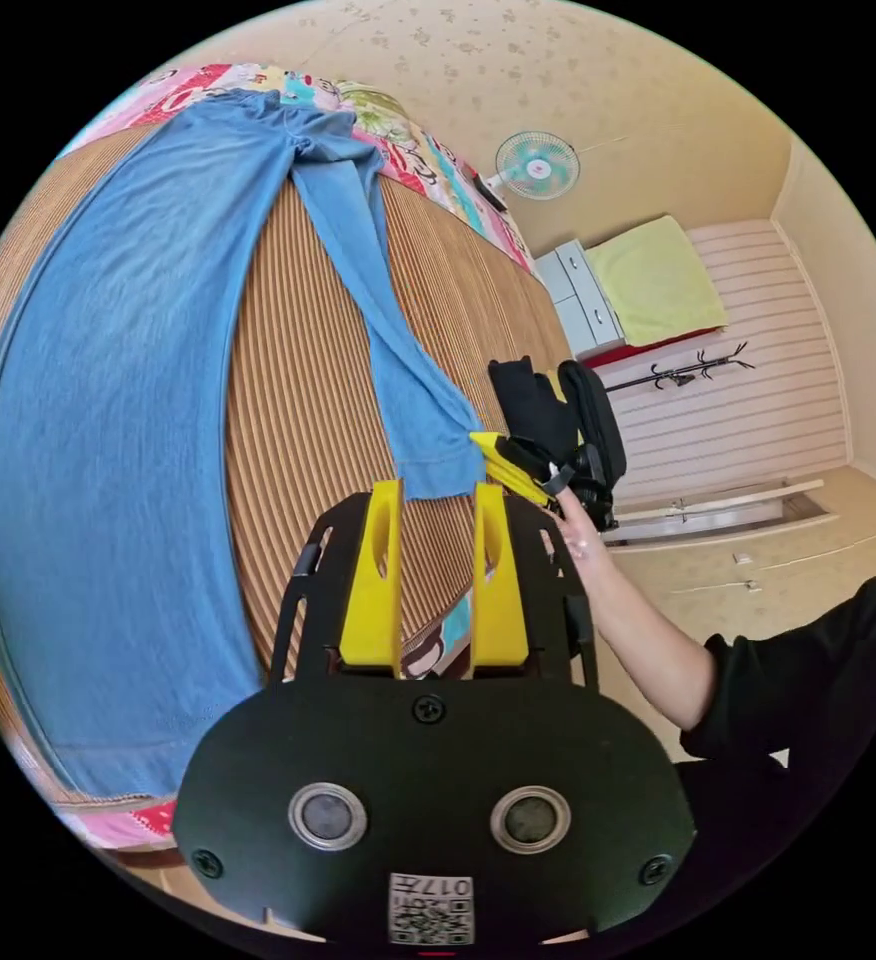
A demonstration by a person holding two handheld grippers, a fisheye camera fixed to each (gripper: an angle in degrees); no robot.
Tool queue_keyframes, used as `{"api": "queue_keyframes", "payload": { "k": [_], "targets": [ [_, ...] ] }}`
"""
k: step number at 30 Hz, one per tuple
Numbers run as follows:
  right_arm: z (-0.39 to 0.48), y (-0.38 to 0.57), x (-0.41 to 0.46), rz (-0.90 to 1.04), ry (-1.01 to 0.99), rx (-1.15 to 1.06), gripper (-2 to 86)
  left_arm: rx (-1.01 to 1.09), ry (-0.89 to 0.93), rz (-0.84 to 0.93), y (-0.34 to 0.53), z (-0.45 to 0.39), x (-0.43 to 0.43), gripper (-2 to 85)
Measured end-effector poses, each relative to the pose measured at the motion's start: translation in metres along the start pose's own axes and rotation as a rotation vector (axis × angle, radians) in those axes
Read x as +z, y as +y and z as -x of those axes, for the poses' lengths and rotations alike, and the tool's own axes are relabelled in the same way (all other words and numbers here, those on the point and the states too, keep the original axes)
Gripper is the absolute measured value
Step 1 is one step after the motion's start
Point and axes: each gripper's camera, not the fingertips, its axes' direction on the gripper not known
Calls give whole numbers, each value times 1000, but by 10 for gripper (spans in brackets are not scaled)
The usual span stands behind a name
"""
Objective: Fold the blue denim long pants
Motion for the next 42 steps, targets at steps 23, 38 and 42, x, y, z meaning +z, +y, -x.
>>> {"api": "queue_keyframes", "payload": {
  "k": [23,38,42],
  "targets": [
    [77,108,-166,-47,-354,-9,29,-224,692,-96,22,109,5,-7],
    [81,203,-218,-1,97,57,27,-624,259,3,131,139,98,45],
    [107,224,-221,-21,52,27,26,-496,20,-94,97,95,73,82]
  ]
}}
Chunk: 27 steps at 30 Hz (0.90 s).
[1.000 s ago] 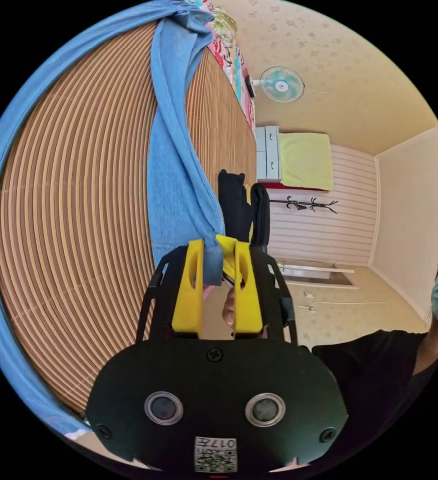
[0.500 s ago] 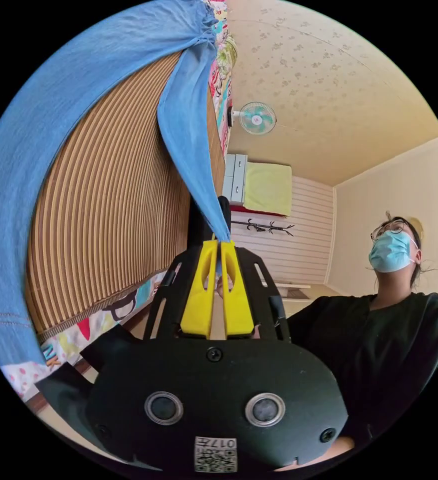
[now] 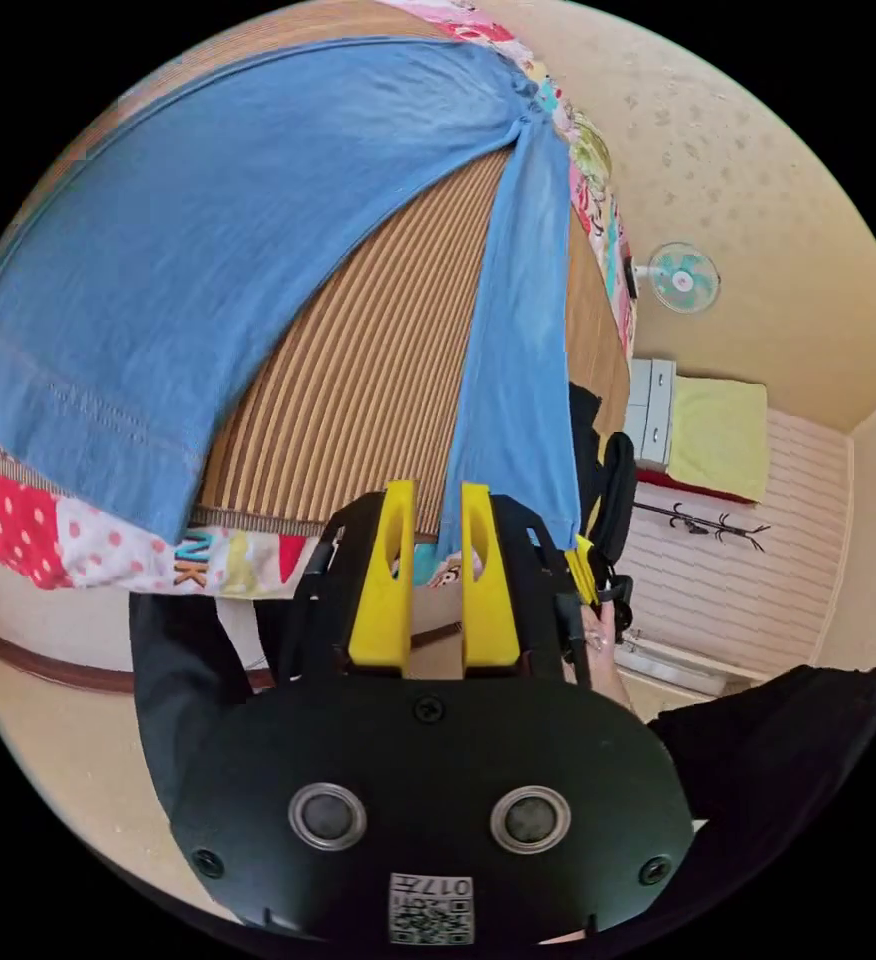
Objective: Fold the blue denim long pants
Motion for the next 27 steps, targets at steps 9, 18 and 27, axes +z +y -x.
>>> {"api": "queue_keyframes", "payload": {
  "k": [9,18,27],
  "targets": [
    [92,58,70,234,-110,-217,25,351,18,312,-52,-156,122,149],
    [155,55,127,607,-150,-495,20,511,-157,184,-12,-167,121,-8],
    [234,-137,125,339,53,-490,33,557,-161,193,-3,-168,93,-10]
  ]
}}
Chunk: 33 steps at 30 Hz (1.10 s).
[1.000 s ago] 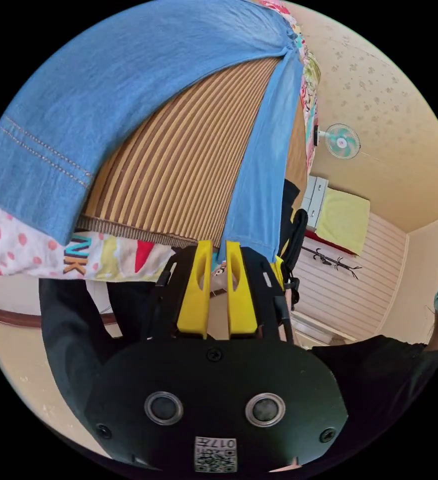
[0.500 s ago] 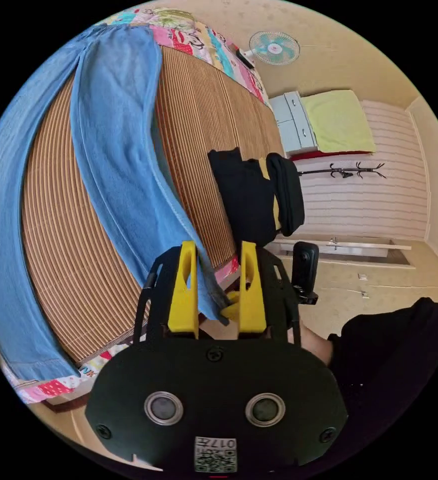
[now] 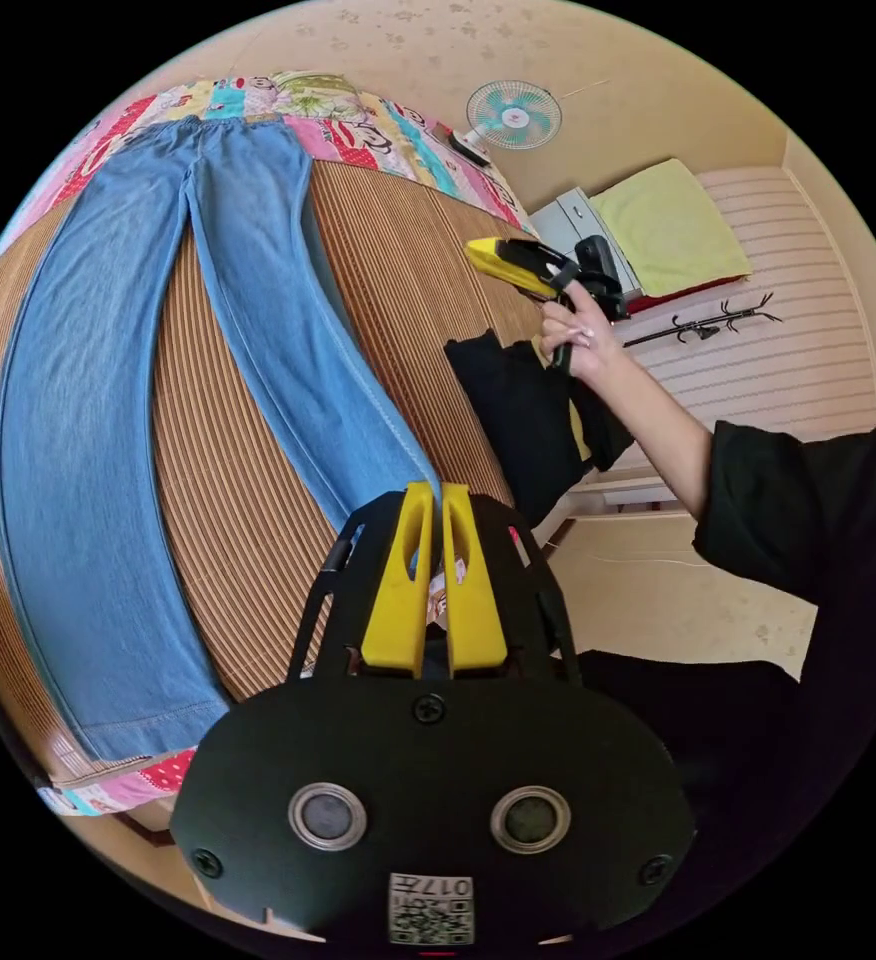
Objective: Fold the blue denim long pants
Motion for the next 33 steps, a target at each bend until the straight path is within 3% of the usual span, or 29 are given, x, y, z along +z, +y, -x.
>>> {"api": "queue_keyframes", "payload": {
  "k": [2,4,12,24,28,33],
  "targets": [
    [-43,-70,10,-185,-74,126,45,12,0,1,2,-2,-1,-10],
    [-79,-123,33,-246,-125,222,57,28,16,-6,5,-4,-2,-10],
    [-122,-282,146,-289,57,415,89,-76,170,-11,17,21,-8,-10],
    [-128,-368,251,-395,140,395,69,-244,384,-78,37,82,-63,-10],
    [-119,-388,292,-327,292,387,38,-281,404,-86,43,87,-80,-10],
    [-75,-404,343,-292,545,211,20,-327,469,-144,58,92,-117,-9]
  ]
}}
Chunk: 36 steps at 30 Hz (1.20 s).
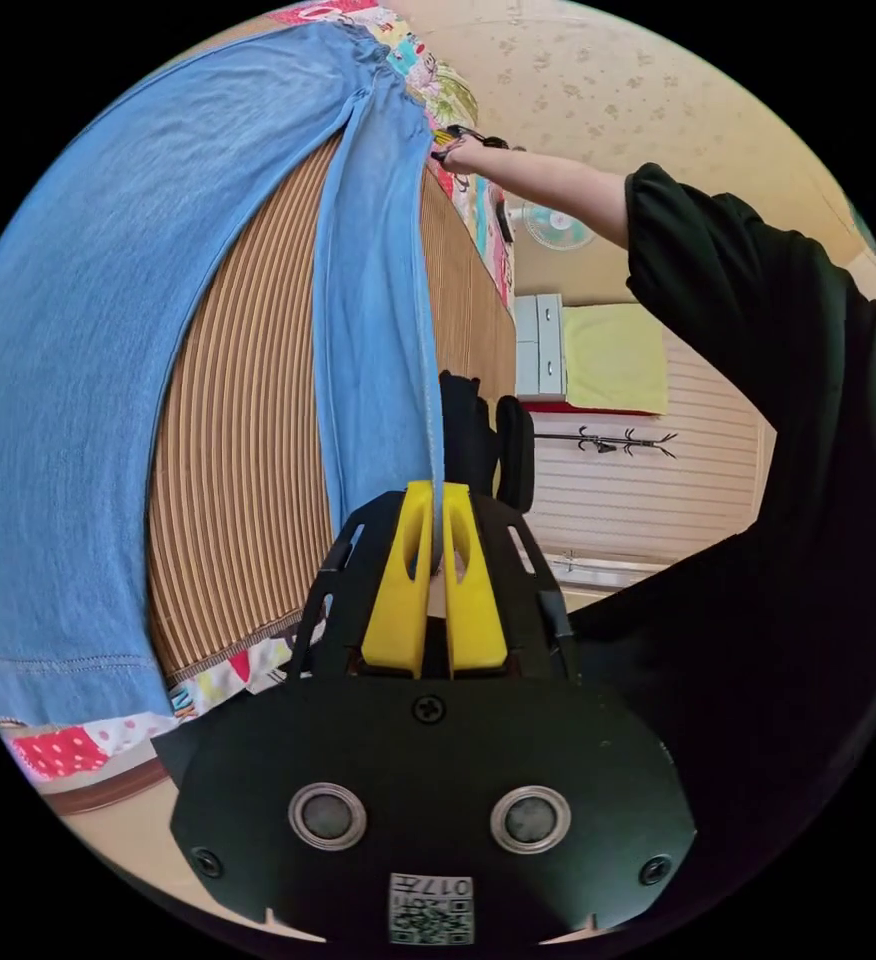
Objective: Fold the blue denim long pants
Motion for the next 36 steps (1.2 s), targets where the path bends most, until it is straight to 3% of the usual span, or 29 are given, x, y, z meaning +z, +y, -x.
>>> {"api": "queue_keyframes", "payload": {
  "k": [5,11,18,23,36],
  "targets": [
    [121,30,37,-93,400,-312,14,-95,106,-120,27,0,-56,-9],
    [262,97,121,-194,576,-676,10,-126,178,-203,49,-11,-148,-9],
    [324,134,243,-147,548,-677,11,-270,189,-346,75,33,-248,-9],
    [319,147,348,-93,660,-654,11,-304,190,-397,73,63,-281,-9],
    [283,124,438,-87,731,-614,14,-387,36,-564,70,58,-297,-9]
  ]
}}
